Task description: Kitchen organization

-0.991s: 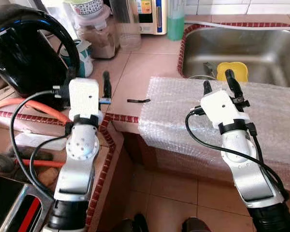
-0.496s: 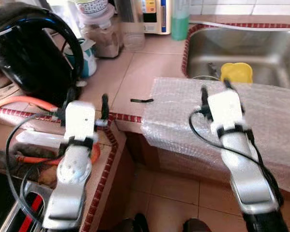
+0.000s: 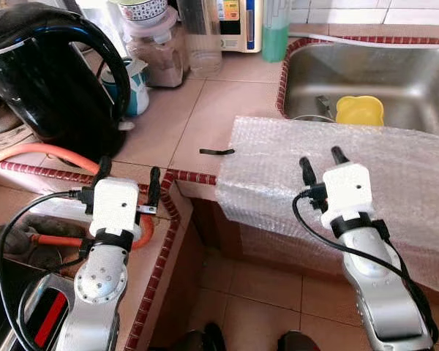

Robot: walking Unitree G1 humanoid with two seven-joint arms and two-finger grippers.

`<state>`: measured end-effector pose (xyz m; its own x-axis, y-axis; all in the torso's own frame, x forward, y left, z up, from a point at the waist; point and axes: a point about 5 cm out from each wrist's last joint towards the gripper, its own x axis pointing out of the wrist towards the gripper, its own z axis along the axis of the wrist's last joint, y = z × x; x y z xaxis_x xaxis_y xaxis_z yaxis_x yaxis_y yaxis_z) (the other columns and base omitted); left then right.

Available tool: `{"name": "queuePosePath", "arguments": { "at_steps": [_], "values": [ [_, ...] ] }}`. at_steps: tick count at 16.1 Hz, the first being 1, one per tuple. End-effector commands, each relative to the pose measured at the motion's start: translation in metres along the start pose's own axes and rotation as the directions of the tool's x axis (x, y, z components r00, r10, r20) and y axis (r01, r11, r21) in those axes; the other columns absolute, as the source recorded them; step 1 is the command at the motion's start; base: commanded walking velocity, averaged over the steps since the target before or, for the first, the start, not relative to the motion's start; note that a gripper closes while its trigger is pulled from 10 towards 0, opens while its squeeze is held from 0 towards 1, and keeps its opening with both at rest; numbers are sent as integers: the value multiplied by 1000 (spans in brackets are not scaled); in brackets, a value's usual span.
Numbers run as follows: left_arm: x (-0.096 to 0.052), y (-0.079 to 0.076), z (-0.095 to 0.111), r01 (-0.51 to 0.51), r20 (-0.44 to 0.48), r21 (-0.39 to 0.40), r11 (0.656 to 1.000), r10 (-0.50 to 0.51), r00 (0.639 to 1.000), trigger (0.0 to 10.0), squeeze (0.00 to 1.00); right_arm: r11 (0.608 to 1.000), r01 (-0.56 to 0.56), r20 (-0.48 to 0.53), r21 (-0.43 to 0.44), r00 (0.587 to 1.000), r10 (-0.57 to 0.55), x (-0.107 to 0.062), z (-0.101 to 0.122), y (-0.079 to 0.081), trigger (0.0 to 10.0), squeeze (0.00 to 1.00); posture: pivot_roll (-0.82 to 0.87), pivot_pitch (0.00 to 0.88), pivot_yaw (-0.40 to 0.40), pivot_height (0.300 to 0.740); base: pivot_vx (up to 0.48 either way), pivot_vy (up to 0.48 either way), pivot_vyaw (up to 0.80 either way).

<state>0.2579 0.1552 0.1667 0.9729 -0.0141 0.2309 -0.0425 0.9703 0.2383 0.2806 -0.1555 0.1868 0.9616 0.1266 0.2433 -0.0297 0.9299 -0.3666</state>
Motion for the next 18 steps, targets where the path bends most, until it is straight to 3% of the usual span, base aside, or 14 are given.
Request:
{"name": "queuePosePath", "arguments": {
  "at_steps": [1, 14, 18],
  "values": [
    [-2, 2, 2, -4, -1, 5, 1000, 4, 1000, 10000, 0, 1000, -22, 12, 12, 1000, 22, 1, 4, 4, 10000, 0, -186, 206, 138, 740, 0, 0, 0],
    [9, -9, 12, 36, 28, -17, 999, -35, 999, 10000, 0, 999, -40, 36, 36, 999, 38, 11, 11, 8, 10000, 0, -190, 195, 140, 740, 0, 0, 0],
    [10, -11, 12, 42, 26, -31, 999, -41, 999, 10000, 0, 998, -42, 36, 40, 999, 40, 12, 11, 9, 10000, 0, -191, 194, 141, 740, -321, 0, 0]
  ]
}}
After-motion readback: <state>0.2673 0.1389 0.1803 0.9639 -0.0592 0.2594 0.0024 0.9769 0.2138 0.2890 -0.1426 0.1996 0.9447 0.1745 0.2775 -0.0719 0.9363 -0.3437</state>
